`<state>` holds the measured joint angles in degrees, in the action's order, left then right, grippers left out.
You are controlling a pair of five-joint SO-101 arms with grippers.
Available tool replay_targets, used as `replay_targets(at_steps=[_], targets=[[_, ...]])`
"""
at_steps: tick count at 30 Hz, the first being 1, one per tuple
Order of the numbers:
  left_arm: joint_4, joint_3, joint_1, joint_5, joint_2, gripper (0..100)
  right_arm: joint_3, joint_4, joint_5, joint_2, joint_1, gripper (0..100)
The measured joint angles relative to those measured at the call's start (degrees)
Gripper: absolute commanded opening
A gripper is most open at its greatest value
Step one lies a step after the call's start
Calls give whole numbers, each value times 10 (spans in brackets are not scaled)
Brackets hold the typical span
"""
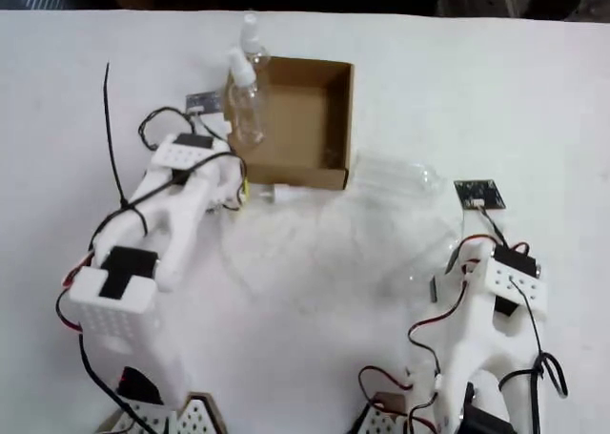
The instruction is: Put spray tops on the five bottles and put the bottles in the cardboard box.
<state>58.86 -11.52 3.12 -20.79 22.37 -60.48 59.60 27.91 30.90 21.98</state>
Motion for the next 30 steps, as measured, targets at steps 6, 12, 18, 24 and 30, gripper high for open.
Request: replay_targets(at_steps=[6, 12, 18, 24, 30], targets=[[25, 6, 2, -1, 1, 19, -6, -9, 0, 4, -24, 16], [65, -21, 1, -2, -49, 19, 32, -2, 0, 14, -24, 16], [65, -149, 21, -2, -200, 20, 103, 4, 0, 14, -25, 17], [32, -251, 35, 0, -372, 20, 148, -10, 98, 14, -62, 17], [18, -295, 35, 51, -542, 20, 154, -89, 62, 47, -120, 15]])
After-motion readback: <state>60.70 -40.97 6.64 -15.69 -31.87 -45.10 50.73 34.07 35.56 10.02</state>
